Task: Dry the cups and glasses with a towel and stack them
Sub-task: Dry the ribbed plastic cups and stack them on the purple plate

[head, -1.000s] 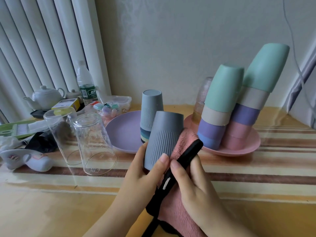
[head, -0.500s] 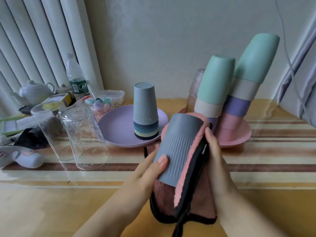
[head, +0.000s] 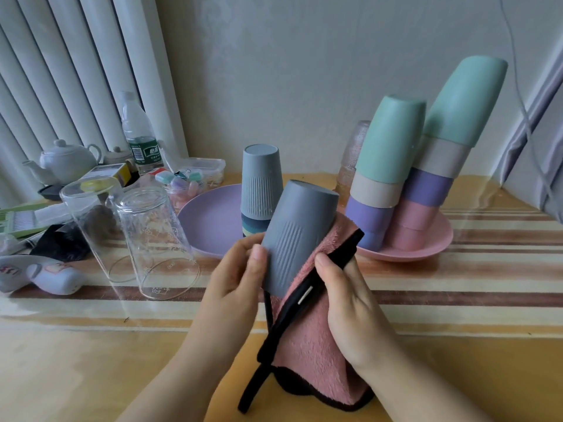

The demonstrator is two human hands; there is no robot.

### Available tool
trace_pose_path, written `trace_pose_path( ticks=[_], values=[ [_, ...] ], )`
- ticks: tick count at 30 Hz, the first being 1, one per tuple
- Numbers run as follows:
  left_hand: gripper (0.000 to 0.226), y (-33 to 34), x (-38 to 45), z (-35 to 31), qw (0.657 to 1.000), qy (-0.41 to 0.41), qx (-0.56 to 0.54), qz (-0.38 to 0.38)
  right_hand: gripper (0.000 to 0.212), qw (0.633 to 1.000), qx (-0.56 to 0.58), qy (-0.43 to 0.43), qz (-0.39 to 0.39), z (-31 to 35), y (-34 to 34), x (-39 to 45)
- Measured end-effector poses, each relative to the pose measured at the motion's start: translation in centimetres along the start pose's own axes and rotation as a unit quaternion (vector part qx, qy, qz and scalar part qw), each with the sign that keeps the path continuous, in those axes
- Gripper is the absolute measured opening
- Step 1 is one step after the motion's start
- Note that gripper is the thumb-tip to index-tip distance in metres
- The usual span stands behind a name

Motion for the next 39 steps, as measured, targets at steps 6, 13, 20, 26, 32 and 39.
trace_pose_path(
  ticks=[6,13,20,26,32,39],
  values=[
    [0.058,1.3,-0.5,0.2,0.997,-0.005,0.036,0.072,0.025,0.999,-0.001,-0.030,0.021,0.0,1.0,-0.3],
    [0.024,2.7,-1.9,0.2,0.983,-0.122,-0.083,0.108,0.039,0.994,0.102,0.014,-0.022,0.6,-0.9,0.0],
    [0.082,3.0,-2.5,2.0,0.941,-0.234,-0.195,0.147,0.054,0.943,0.279,0.176,0.047,-0.5,-0.3,0.0],
    [0.099,0.0,0.1,1.8,0.942,-0.206,-0.257,0.059,0.023,0.990,0.030,0.128,0.055,-0.9,1.0,-0.9],
    [0.043,-1.5,0.6,0.4,0.993,-0.062,-0.077,-0.065,0.027,0.996,-0.042,0.078,0.032,-1.3,0.7,-0.1],
    [0.045,-0.3,-0.1,-0.2,0.998,0.004,0.065,-0.008,0.041,0.998,-0.061,-0.021,-0.005,0.0,1.2,-0.5]
  ],
)
Point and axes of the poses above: each hand's wrist, its own x-axis towards the middle knuckle, its own y-axis out of the palm, z = x × y, the point moved 7 cm from there along x, towards the middle knuckle, and after that the axes turned 10 degrees about -x, right-handed, at the moved point
